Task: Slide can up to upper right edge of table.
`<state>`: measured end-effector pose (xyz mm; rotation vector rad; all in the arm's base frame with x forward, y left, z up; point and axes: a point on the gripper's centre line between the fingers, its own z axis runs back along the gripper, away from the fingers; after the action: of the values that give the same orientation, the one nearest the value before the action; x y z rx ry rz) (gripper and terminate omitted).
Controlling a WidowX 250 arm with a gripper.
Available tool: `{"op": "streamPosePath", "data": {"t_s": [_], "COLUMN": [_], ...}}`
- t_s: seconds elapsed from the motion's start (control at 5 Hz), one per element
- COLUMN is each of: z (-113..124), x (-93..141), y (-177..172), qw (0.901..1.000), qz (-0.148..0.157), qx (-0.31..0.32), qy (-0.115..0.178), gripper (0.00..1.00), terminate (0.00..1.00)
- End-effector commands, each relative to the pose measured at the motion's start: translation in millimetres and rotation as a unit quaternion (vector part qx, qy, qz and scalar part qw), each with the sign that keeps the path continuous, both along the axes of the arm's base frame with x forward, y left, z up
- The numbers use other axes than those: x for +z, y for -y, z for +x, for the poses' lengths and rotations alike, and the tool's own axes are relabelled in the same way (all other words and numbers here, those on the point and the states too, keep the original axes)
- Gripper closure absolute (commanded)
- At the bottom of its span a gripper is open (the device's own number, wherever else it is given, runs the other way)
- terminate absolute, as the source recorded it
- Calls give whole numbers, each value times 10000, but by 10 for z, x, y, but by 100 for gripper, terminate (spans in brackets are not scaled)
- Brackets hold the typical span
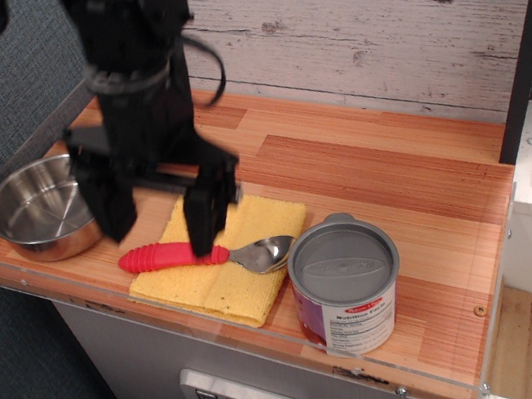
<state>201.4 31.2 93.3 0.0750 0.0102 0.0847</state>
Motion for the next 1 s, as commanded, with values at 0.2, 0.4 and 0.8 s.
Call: {"op": "streamPosePath", "data": {"t_s": [0.2, 0.4, 0.8], "z": [-376, -274, -62], "x": [-168, -268, -413], "y": [562, 741, 885], "qw": [9915, 9889, 9920], "qz": [-194, -144, 31], "qx": [-1280, -1462, -1243], "qy": [-140, -199, -236], "gripper": [0, 0, 0], "terminate": [0, 0, 0]}}
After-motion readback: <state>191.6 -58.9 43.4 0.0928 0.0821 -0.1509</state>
